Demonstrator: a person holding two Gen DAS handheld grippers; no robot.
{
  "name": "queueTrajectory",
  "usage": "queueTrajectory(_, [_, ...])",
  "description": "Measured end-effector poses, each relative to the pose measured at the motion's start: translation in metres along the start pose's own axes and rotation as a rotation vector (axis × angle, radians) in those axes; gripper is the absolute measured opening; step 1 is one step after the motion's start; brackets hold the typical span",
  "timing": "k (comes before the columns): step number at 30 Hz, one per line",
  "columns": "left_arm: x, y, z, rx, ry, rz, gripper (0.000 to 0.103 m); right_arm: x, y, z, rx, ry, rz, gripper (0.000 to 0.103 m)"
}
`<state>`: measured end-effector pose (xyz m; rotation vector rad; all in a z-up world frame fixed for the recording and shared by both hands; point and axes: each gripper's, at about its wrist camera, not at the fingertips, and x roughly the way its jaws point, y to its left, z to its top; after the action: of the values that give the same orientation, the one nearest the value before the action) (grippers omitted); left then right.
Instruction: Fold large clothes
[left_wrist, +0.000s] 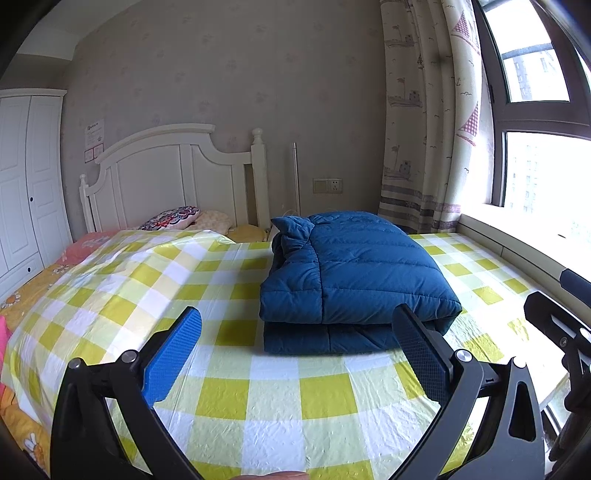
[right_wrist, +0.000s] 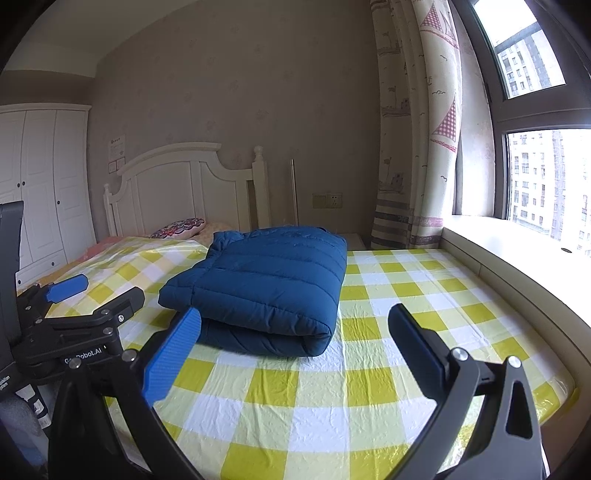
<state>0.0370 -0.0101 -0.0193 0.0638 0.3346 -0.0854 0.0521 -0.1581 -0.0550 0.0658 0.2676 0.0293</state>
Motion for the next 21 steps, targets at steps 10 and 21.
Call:
queueTrajectory(10, [-0.002, 0.001, 0.001, 0.002, -0.008, 0.006, 0.099, -0.001, 0.002, 0.0, 0.001, -0.001, -0.001, 0.101])
queueTrajectory(21, [-0.014, 0.006, 0.006, 0.012, -0.047, 0.004, 0.099, -0.005, 0.005, 0.004, -0.015, -0.013, 0.001, 0.101])
